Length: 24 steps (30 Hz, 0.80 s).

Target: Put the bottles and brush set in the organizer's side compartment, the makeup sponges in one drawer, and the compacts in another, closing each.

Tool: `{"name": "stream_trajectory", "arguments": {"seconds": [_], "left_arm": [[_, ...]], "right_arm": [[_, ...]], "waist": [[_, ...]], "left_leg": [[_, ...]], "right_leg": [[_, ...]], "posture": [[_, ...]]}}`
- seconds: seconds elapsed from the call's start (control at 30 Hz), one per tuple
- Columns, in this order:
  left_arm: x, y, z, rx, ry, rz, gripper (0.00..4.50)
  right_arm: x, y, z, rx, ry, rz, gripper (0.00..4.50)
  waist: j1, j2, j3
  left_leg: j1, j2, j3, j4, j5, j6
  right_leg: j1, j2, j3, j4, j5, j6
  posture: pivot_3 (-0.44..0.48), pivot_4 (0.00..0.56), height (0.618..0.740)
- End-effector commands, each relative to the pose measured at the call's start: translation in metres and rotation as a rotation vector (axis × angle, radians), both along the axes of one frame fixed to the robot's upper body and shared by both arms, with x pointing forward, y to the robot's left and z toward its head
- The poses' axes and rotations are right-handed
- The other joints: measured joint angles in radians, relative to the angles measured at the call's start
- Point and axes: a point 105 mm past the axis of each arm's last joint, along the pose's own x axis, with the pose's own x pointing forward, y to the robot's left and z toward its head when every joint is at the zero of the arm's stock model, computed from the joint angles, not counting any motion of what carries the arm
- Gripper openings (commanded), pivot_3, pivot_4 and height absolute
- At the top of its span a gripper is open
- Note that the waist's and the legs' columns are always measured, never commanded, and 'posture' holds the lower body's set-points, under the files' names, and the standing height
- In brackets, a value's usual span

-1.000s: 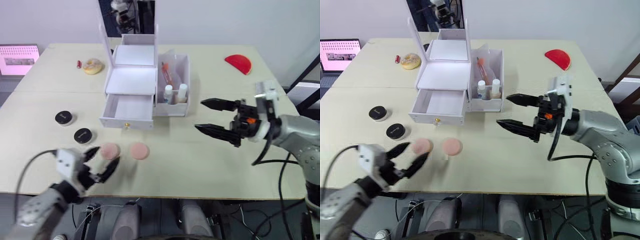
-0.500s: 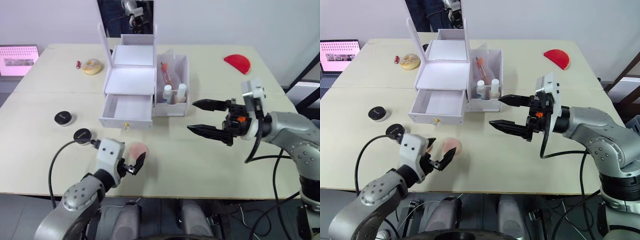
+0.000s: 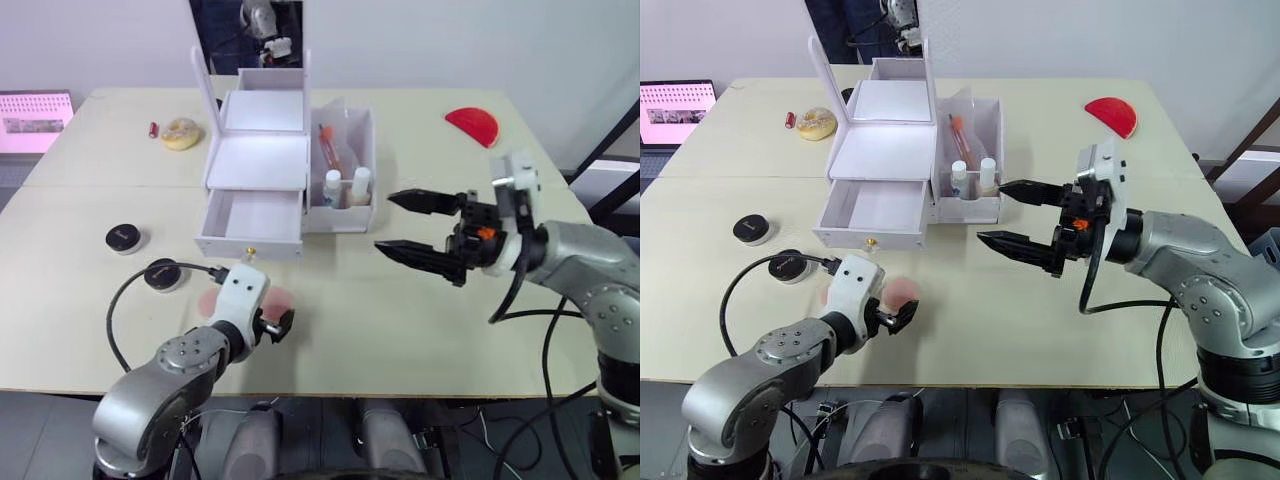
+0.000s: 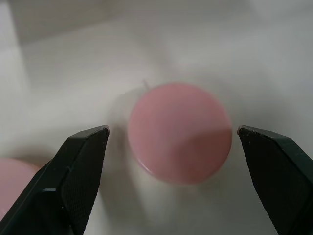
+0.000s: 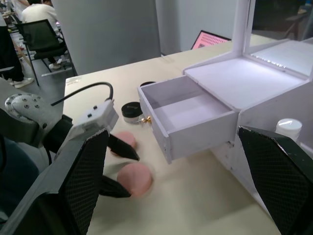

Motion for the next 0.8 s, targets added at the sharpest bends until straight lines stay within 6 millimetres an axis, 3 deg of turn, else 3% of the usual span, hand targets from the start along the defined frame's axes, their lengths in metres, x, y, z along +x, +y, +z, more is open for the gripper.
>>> {"name": "stream_trajectory", "arguments": {"seconds": [0.03,0.67,0.8], "left_arm": [[-0.001,-0.004,0.000,0.027,0.000,-0.042,4.44],[0.009,-0.011,-0.004,0.051,0.019,-0.069,4.44],[0.008,-0.011,-0.003,0.050,0.017,-0.067,3.09]], "right_arm": [[-0.005,-0.001,0.016,0.015,-0.073,0.003,4.50],[-0.005,-0.001,0.017,0.010,-0.078,-0.014,4.50],[-0.005,0.000,0.016,0.010,-0.076,-0.013,4.50]], "waist": [[0.000,0.000,0.000],[0.002,0.000,0.000],[0.002,0.000,0.000]], "left_leg": [[0.000,0.000,0.000,0.000,0.000,0.000],[0.000,0.000,0.000,0.000,0.000,0.000],[0.000,0.000,0.000,0.000,0.000,0.000]], "right_leg": [[0.000,0.000,0.000,0.000,0.000,0.000],[0.001,0.000,0.000,0.000,0.000,0.000],[0.001,0.000,0.000,-0.001,-0.001,0.001]], "posture": [[0.000,0.150,0.739],[0.000,0.150,0.739],[0.000,0.150,0.739]]}}
